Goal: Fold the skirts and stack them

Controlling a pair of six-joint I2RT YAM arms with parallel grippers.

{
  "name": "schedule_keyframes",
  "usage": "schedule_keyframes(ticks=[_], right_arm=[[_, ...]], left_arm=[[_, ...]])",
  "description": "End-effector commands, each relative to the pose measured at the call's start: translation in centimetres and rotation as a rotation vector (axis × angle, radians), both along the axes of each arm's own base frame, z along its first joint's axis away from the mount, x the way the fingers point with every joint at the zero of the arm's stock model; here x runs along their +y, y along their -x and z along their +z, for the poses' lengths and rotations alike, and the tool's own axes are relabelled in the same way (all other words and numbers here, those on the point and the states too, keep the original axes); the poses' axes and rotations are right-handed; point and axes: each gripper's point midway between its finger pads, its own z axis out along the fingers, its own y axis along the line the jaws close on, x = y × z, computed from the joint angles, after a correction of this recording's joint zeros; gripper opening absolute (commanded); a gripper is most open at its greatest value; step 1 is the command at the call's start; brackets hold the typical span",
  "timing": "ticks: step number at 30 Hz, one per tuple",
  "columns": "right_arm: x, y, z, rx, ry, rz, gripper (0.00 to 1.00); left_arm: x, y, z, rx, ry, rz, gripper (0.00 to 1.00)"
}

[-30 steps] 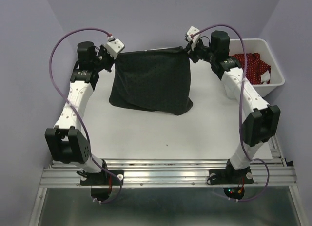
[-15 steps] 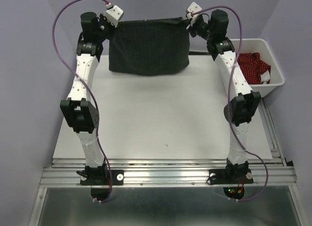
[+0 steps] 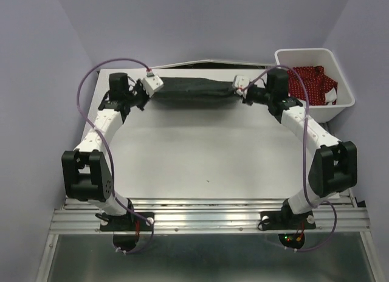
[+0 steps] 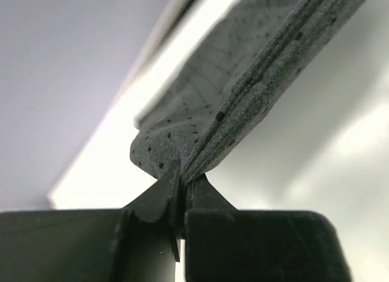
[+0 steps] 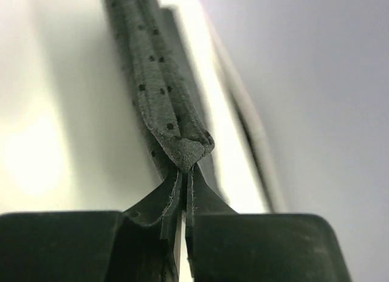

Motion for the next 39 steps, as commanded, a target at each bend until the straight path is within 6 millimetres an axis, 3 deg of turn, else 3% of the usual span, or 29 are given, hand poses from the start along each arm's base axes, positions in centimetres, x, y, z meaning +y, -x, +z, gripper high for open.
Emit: schedule_keyframes(ticks=[1,2,3,4,5,6,7,8,9,10,12,16,18,19,20,22,23,24,25,26,27,28,29,30,32,34,35,36,39], right_arm=[[-3.1,4.9,-8.9,0.074,0.240,0.085,0.01],[-3.0,6.7,-9.2,0.047,0.289,0.136,0.01],[-3.1,9.0,-11.0,0.104,0.325,0.177,0.02],[-3.4,10.4,-12.0,0.109,0.359,0.209,0.06],[-3.6,13.4,-13.6,0.135,0.407,0.274,0.09],[-3.8,14.7,-14.1,0.145,0.418,0.293,0.18],[-4.0,15.9,-14.5,0.142,0.432,0.314,0.31],[-4.3,17.5,-15.5,0.145,0.454,0.352,0.50],[-4.3,19.7,-15.3,0.101,0.494,0.421,0.89],[-4.6,20.7,-15.5,0.092,0.510,0.438,0.97],[-5.1,22.6,-16.4,0.096,0.514,0.437,1.00],[-5.5,21.8,-13.6,0.003,0.467,0.296,1.00],[-5.4,20.3,-12.4,0.119,0.349,0.170,1.00],[-5.0,18.2,-9.5,0.095,0.289,0.111,1.00],[-5.1,16.3,-10.6,0.269,0.211,0.004,1.00],[-4.9,12.8,-9.7,0.393,0.118,-0.125,1.00],[-4.3,9.0,-9.1,0.454,0.088,-0.182,1.00],[-4.1,7.6,-9.2,0.568,0.030,-0.253,1.00],[-3.8,7.7,-10.2,0.712,0.012,-0.289,1.00],[-3.1,5.7,-8.1,0.727,-0.042,-0.315,1.00],[-2.5,5.4,-11.1,0.901,-0.078,-0.363,0.98],[-2.1,4.9,-11.7,0.946,-0.102,-0.379,0.96],[-1.7,4.6,-12.1,1.003,-0.142,-0.408,0.95],[-1.1,4.0,-13.6,1.037,-0.151,-0.420,0.94],[-0.7,3.5,-14.9,1.072,-0.180,-0.439,0.92],[-0.1,3.2,-17.2,1.132,-0.184,-0.467,0.88],[-0.2,3.2,-18.0,1.156,-0.176,-0.482,0.87],[0.0,3.3,-19.0,1.166,-0.150,-0.488,0.86],[-1.3,3.6,-23.3,1.198,-0.014,-0.562,0.84]], left_arm=[[2.7,5.5,-7.9,0.153,-0.157,-0.055,0.00],[2.3,7.3,-8.0,0.146,-0.168,-0.098,0.02],[2.2,9.4,-10.4,0.195,-0.182,-0.129,0.05],[1.9,10.7,-10.8,0.194,-0.204,-0.169,0.08],[1.6,13.1,-10.9,0.173,-0.273,-0.263,0.14],[1.5,15.0,-12.0,0.192,-0.304,-0.319,0.21],[1.3,16.3,-12.0,0.183,-0.333,-0.374,0.30],[1.3,18.9,-12.1,0.156,-0.414,-0.481,0.61],[1.4,20.4,-12.7,0.155,-0.448,-0.528,0.78],[1.4,21.4,-12.6,0.144,-0.473,-0.555,0.88],[1.6,23.1,-11.6,0.104,-0.505,-0.565,0.91],[1.7,24.2,-9.5,0.044,-0.517,-0.536,0.92],[1.6,23.1,-8.3,0.032,-0.467,-0.466,0.94],[1.5,22.0,-7.3,0.023,-0.424,-0.411,0.95],[1.5,19.6,-6.5,0.070,-0.295,-0.280,0.95],[1.3,16.6,-4.4,0.112,-0.170,-0.173,0.93],[1.0,14.7,-6.0,0.256,-0.055,-0.101,0.88],[0.8,13.6,-6.3,0.314,-0.004,-0.068,0.83],[0.5,11.8,-4.9,0.341,0.044,-0.045,0.71],[0.0,10.3,-7.6,0.499,0.122,-0.002,0.66],[-0.3,9.1,-7.8,0.546,0.162,0.022,0.61],[-0.5,6.9,-6.5,0.545,0.194,0.044,0.57],[-0.5,5.3,-9.0,0.647,0.237,0.094,0.56],[-0.7,3.4,-7.8,0.622,0.253,0.102,0.54],[-0.6,1.0,-8.6,0.625,0.277,0.139,0.52],[0.1,-1.9,-11.8,0.665,0.266,0.228,0.49],[0.0,-2.5,-10.9,0.646,0.279,0.231,0.48],[0.3,-3.1,-12.9,0.682,0.273,0.261,0.48],[1.3,-4.3,-15.6,0.700,0.234,0.338,0.40]])
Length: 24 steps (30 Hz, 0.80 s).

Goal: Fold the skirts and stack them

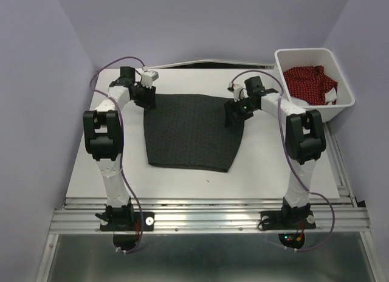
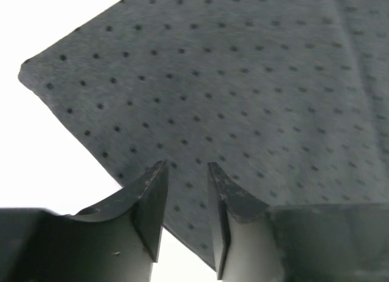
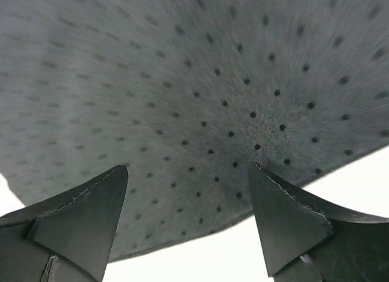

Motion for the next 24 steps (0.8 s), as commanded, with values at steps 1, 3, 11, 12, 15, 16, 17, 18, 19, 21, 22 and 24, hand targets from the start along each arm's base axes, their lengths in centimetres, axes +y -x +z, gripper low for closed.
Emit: schedule_keyframes(ticks=[1,3,11,12,15,16,17,18,19,21,22,24], right_arm=[[-0.8,-0.6,-2.6,0.058,0.128,-0.041,0.84],[-2.6,-1.2,-5.3,0.074,0.247,-0.033,0.84],[-4.4,-1.9,-9.0,0.083,0.400,-0.001,0.83],[-4.9,-1.6,-9.5,0.079,0.424,0.007,0.83],[-6.3,-3.5,-9.7,0.003,0.515,0.014,0.83],[-6.6,-4.1,-10.1,0.007,0.546,0.014,0.81],[-6.7,-4.1,-10.2,0.020,0.551,0.017,0.80],[-6.6,-4.1,-10.3,0.030,0.548,0.026,0.78],[-6.4,-3.2,-10.6,0.063,0.535,0.046,0.76],[-6.6,-2.3,-10.4,0.073,0.537,0.069,0.72],[-7.0,-1.0,-11.1,0.100,0.547,0.081,0.72],[-6.9,-0.3,-9.9,0.072,0.553,0.101,0.69]], left_arm=[[1.1,-2.0,0.0,-0.004,-0.053,0.126,0.40],[1.8,-1.3,-2.6,0.035,-0.143,0.112,0.37],[3.8,3.5,-7.2,0.161,-0.297,0.079,0.35],[3.3,4.0,-6.8,0.164,-0.271,0.062,0.34],[2.5,5.8,-6.9,0.192,-0.264,0.040,0.32],[2.3,6.3,-6.8,0.189,-0.273,0.032,0.31],[2.4,6.3,-7.0,0.187,-0.277,0.034,0.32],[2.6,6.1,-6.7,0.179,-0.284,0.045,0.32],[2.7,5.6,-6.5,0.168,-0.289,0.055,0.32],[3.0,3.9,-6.1,0.153,-0.306,0.080,0.32],[3.1,3.5,-6.2,0.159,-0.310,0.084,0.32],[3.4,0.6,-6.0,0.134,-0.326,0.109,0.32]])
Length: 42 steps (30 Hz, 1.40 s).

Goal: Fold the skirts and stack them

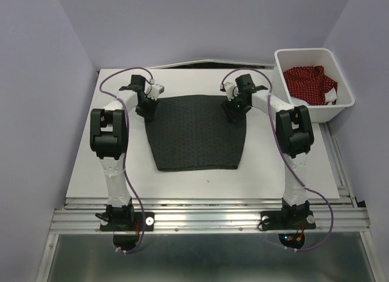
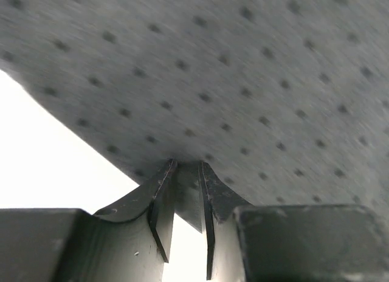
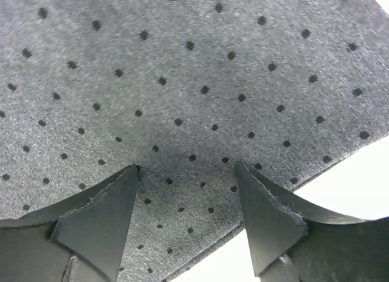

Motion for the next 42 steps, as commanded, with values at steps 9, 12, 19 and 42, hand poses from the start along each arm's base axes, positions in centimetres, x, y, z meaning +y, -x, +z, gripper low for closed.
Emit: schedule_keyframes(ticks=[9,12,19,42], right_arm=[[1.9,16.9,-2.4,0.322,0.112,0.305,0.64],[5.0,20.0,-1.3,0.370,0.053,0.399,0.67],[13.1,16.2,8.9,0.292,-0.295,0.395,0.73],[8.0,8.9,1.9,0.178,-0.055,0.219,0.63]], left_arm=[[1.3,-12.8,7.0,-0.235,-0.066,0.077,0.48],[0.3,-12.9,10.2,-0.268,-0.017,0.050,0.55],[-0.9,-3.9,12.8,-0.173,0.135,-0.028,0.64],[2.2,2.3,6.5,-0.006,0.185,0.082,0.53]])
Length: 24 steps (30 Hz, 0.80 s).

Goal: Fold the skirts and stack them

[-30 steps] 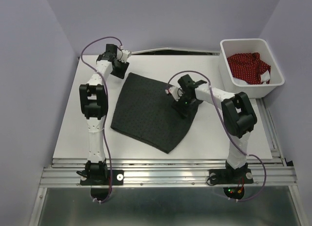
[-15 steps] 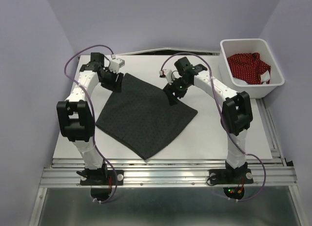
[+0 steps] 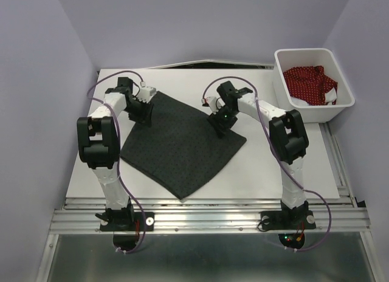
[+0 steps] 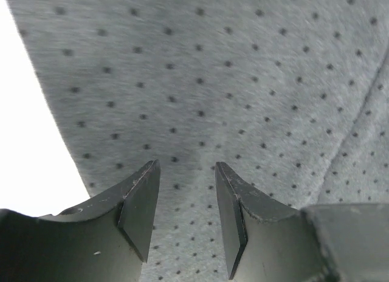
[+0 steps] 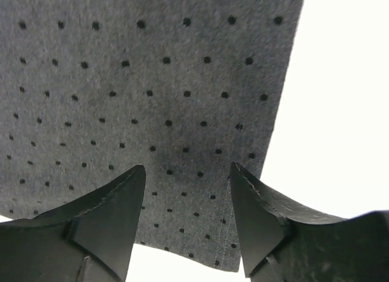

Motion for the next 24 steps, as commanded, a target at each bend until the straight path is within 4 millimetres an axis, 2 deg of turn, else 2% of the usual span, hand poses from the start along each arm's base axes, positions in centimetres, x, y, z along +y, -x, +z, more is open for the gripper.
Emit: schedule_keyframes(ticks=[1,3,6,9,11,13,14,15,16,17,19,20,21,22,23,24], right_arm=[[-0.1,-1.4,-0.9,-0.031,0.016,-0.052,0.59],[-1.6,-0.8,-2.7,-0.002,0.070,-0.057,0.54],[-3.2,0.6,-5.0,0.047,0.126,-0.058,0.46],[-3.9,2.1,-5.8,0.084,0.143,-0.050,0.38],[-4.0,2.9,-5.4,0.098,0.132,-0.048,0.32],[-4.2,4.2,-5.5,0.138,0.130,-0.052,0.31],[-4.2,4.6,-4.9,0.141,0.119,-0.053,0.31],[-4.3,5.3,-4.8,0.157,0.116,-0.053,0.31],[-4.3,5.8,-4.6,0.168,0.110,-0.053,0.31],[-4.5,6.7,-4.3,0.181,0.098,-0.050,0.31],[-4.4,8.0,-3.9,0.211,0.077,-0.041,0.31],[-4.6,8.8,-3.8,0.231,0.072,-0.036,0.31],[-4.4,9.2,-3.2,0.235,0.051,-0.028,0.31],[-4.3,10.0,-2.9,0.259,0.034,-0.014,0.31],[-3.9,10.6,-2.6,0.276,0.003,0.000,0.31],[-3.6,11.6,-2.5,0.292,-0.003,0.030,0.31]], left_arm=[[1.8,-2.4,3.1,-0.091,0.028,0.089,0.53],[2.1,-2.3,2.4,-0.069,0.011,0.077,0.52],[2.1,-2.0,1.6,-0.022,0.008,0.050,0.45],[1.8,-1.6,0.7,0.008,-0.004,0.038,0.41],[1.5,-1.5,-0.1,0.025,-0.024,0.056,0.41],[1.6,-2.2,-1.3,0.038,-0.039,0.087,0.41],[1.4,-3.2,-1.2,0.017,-0.046,0.089,0.38],[1.6,-3.5,-2.7,0.046,-0.059,0.094,0.36],[1.6,-4.1,-3.1,0.051,-0.068,0.095,0.34],[-0.3,-5.3,-3.7,0.050,-0.070,0.065,0.31],[-1.7,-6.4,-4.3,0.066,-0.064,0.042,0.28],[-2.6,-7.7,-4.7,0.070,-0.062,0.025,0.28],[-4.7,-7.9,-5.0,0.074,-0.049,-0.021,0.28],[-5.9,-8.2,-5.3,0.075,-0.051,-0.047,0.28],[-7.2,-9.9,-4.0,0.023,-0.050,-0.068,0.28],[-8.2,-9.4,-5.8,0.068,-0.060,-0.100,0.28]])
